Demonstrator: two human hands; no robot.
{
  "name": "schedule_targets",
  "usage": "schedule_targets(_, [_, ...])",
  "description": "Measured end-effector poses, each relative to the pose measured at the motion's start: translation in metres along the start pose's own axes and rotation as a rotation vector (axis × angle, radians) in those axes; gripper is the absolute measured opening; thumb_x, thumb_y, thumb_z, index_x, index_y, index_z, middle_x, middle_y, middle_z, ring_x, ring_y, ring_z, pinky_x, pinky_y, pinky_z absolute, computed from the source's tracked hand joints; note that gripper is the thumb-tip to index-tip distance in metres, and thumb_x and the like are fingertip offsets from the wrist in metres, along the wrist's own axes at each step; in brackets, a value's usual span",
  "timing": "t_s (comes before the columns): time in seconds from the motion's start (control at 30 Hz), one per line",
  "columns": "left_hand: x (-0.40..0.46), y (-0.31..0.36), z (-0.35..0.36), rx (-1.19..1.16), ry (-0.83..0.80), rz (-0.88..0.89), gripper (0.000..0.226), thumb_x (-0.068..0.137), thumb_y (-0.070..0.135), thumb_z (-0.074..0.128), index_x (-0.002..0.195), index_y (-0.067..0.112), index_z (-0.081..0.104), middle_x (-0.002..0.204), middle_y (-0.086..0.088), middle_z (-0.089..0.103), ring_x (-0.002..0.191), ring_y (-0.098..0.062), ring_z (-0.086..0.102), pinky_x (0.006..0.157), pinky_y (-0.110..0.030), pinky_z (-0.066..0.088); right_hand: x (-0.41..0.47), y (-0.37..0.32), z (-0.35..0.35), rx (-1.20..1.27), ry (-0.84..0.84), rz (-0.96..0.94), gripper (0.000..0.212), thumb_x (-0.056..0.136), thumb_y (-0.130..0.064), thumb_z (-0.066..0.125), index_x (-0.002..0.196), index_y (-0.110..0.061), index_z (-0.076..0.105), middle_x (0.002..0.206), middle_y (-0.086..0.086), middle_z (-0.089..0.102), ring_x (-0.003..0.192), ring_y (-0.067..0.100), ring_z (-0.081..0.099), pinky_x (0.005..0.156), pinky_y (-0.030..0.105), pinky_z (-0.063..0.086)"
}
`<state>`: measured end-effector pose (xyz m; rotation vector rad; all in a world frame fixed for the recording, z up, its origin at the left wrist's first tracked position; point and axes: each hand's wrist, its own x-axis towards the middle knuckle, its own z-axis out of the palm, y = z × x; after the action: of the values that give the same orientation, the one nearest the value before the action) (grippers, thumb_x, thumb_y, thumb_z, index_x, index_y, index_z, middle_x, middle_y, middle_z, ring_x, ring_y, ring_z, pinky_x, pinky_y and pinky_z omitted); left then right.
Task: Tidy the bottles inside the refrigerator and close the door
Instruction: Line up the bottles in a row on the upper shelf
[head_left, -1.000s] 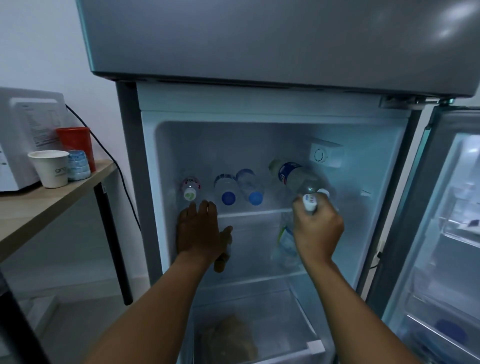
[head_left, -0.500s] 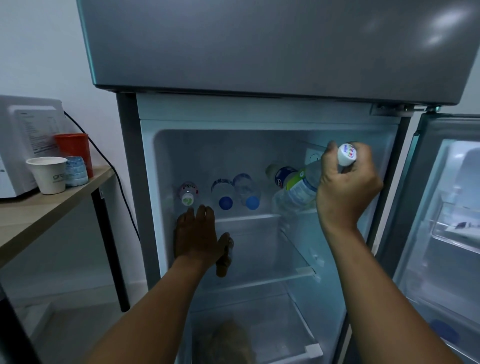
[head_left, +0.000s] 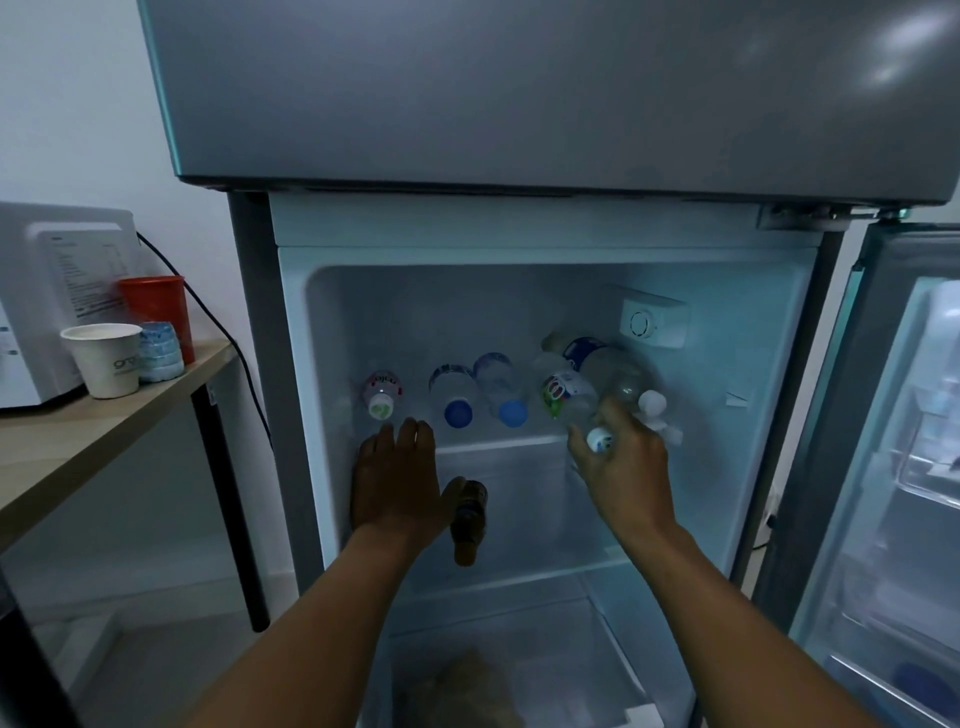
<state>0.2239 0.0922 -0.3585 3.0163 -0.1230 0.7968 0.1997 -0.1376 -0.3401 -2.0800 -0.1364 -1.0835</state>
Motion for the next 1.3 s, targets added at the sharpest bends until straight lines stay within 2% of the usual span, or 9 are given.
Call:
schedule_targets(0.23, [0.003, -0.002, 0.004, -0.007, 0.023, 0.004, 0.08, 0.089, 0.065, 0.044, 0.148, 0.014, 0.028, 0.154, -0.004, 0.034, 0.144, -0.03, 0.027, 0.116, -0.04, 0.022, 0.018, 0.0, 0.025, -0.117, -0.077, -0.036, 0.03, 0.09, -0.02, 0.064, 0.08, -0.028, 0.036, 0.072, -0.001, 0.052, 0.068, 0.025, 0.052, 0.054, 0.033, 0.041])
schedule_targets(0.5, [0.005, -0.002, 0.009, 0.022, 0.078, 0.014, 0.077, 0.089, 0.066, 0.04, 0.145, 0.015, 0.032, 0.148, -0.003, 0.039, 0.137, -0.028, 0.034, 0.112, -0.038, 0.027, 0.059, 0.017, 0.047, -0.18, -0.114, -0.023, 0.016, 0.087, -0.019, 0.068, 0.087, -0.018, 0.052, 0.073, 0.001, 0.056, 0.07, 0.027, 0.059, 0.058, 0.03, 0.042])
schedule_targets(0.67, [0.005, -0.001, 0.011, 0.009, 0.096, 0.013, 0.077, 0.089, 0.066, 0.04, 0.145, 0.014, 0.031, 0.149, -0.003, 0.038, 0.139, -0.028, 0.032, 0.113, -0.038, 0.026, 0.07, 0.019, 0.056, -0.26, -0.113, 0.001, 0.019, 0.087, -0.023, 0.068, 0.088, -0.018, 0.05, 0.074, 0.001, 0.056, 0.071, 0.028, 0.059, 0.058, 0.032, 0.043])
schedule_targets(0.8, [0.003, 0.0, 0.01, 0.016, 0.092, 0.01, 0.076, 0.088, 0.066, 0.041, 0.142, 0.014, 0.034, 0.146, -0.004, 0.04, 0.136, -0.028, 0.035, 0.111, -0.038, 0.028, 0.06, 0.023, 0.057, -0.229, -0.1, -0.013, 0.021, 0.091, -0.029, 0.064, 0.106, -0.017, 0.056, 0.095, 0.006, 0.064, 0.085, 0.031, 0.063, 0.067, 0.037, 0.052])
schedule_targets(0.93, [0.003, 0.0, 0.009, 0.008, 0.086, 0.003, 0.076, 0.087, 0.065, 0.045, 0.141, 0.013, 0.036, 0.146, -0.005, 0.042, 0.135, -0.03, 0.037, 0.11, -0.039, 0.028, 0.025, 0.022, 0.051, -0.083, -0.023, 0.055, 0.036, 0.093, -0.035, 0.059, 0.128, -0.028, 0.056, 0.111, 0.004, 0.049, 0.1, 0.021, 0.054, 0.075, 0.03, 0.044])
schedule_targets(1.07, [0.003, 0.001, 0.01, 0.011, 0.077, -0.001, 0.077, 0.085, 0.065, 0.048, 0.14, 0.012, 0.038, 0.144, -0.006, 0.043, 0.135, -0.031, 0.038, 0.109, -0.039, 0.028, -0.041, 0.039, 0.059, -0.101, 0.147, 0.047, 0.045, 0.089, -0.025, 0.066, 0.129, -0.009, 0.051, 0.12, 0.012, 0.042, 0.115, 0.033, 0.041, 0.091, 0.037, 0.041])
schedule_targets(1.1, [0.003, 0.001, 0.011, 0.016, 0.076, -0.002, 0.077, 0.085, 0.065, 0.049, 0.139, 0.012, 0.039, 0.144, -0.007, 0.044, 0.135, -0.031, 0.038, 0.109, -0.04, 0.029, -0.058, 0.044, 0.064, -0.135, 0.101, 0.08, 0.046, 0.089, -0.028, 0.067, 0.128, -0.01, 0.051, 0.12, 0.012, 0.042, 0.114, 0.033, 0.041, 0.093, 0.039, 0.043])
schedule_targets(1.2, [0.003, 0.001, 0.011, 0.01, 0.093, -0.006, 0.077, 0.083, 0.064, 0.054, 0.137, 0.01, 0.043, 0.141, -0.008, 0.048, 0.132, -0.033, 0.042, 0.108, -0.041, 0.031, -0.098, 0.06, 0.084, -0.229, -0.256, 0.221, 0.057, 0.089, -0.04, 0.065, 0.139, -0.025, 0.042, 0.131, 0.009, 0.036, 0.121, 0.028, 0.038, 0.098, 0.042, 0.045])
schedule_targets(1.3, [0.003, 0.0, 0.011, 0.013, 0.089, 0.002, 0.077, 0.083, 0.064, 0.054, 0.137, 0.011, 0.042, 0.141, -0.008, 0.048, 0.133, -0.032, 0.041, 0.109, -0.041, 0.03, -0.117, 0.077, 0.098, -0.306, -0.486, 0.402, 0.061, 0.094, -0.039, 0.059, 0.147, -0.025, 0.033, 0.132, 0.014, 0.039, 0.122, 0.032, 0.04, 0.099, 0.041, 0.045])
